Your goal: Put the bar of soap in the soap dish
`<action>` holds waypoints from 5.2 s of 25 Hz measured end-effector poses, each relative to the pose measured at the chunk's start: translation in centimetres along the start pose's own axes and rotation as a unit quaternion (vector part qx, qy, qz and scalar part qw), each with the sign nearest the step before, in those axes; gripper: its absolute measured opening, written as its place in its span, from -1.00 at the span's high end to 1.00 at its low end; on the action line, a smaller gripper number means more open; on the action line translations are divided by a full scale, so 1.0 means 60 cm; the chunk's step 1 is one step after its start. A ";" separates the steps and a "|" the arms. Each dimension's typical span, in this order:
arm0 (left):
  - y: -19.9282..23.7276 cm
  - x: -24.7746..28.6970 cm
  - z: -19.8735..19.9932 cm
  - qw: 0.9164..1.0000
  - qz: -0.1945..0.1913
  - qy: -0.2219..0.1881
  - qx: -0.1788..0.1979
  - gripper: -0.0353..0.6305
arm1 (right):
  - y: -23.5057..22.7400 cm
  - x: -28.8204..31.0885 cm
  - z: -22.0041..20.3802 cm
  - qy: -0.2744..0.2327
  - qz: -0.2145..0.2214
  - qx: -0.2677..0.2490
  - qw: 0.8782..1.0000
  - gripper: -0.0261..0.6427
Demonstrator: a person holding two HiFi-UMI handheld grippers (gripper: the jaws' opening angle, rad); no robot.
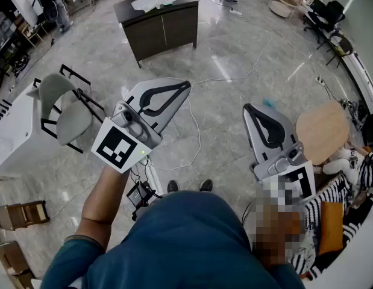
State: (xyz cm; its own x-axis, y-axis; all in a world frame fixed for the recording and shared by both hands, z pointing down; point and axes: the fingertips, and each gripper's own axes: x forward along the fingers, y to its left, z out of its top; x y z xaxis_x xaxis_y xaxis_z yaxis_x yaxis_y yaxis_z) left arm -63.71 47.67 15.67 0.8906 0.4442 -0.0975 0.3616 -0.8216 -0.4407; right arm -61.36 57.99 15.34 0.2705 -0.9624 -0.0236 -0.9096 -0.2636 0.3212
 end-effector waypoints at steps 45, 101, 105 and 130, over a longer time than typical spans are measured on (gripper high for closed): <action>-0.029 0.201 -0.048 0.998 0.014 0.053 -0.003 0.89 | -0.191 -0.034 -0.094 -0.029 0.023 0.031 0.999 0.88; 0.334 0.550 -0.322 0.995 0.055 0.071 -0.034 0.89 | -0.593 0.346 -0.281 -0.031 0.074 0.026 0.996 0.88; 0.392 0.558 -0.358 0.996 0.048 0.068 -0.038 0.89 | -0.609 0.406 -0.285 -0.028 0.068 0.017 0.997 0.88; 0.655 0.608 -0.483 0.995 0.070 0.062 -0.038 0.89 | -0.711 0.689 -0.318 -0.016 0.078 0.035 0.996 0.88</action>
State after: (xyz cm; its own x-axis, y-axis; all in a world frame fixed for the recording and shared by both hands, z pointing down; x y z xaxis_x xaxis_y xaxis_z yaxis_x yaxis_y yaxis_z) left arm -9.00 21.25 20.68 0.9592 0.2799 -0.0392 0.2476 -0.8991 -0.3611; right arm -5.33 30.72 18.75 0.1153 -0.9933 -0.0087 -0.9597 -0.1136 0.2570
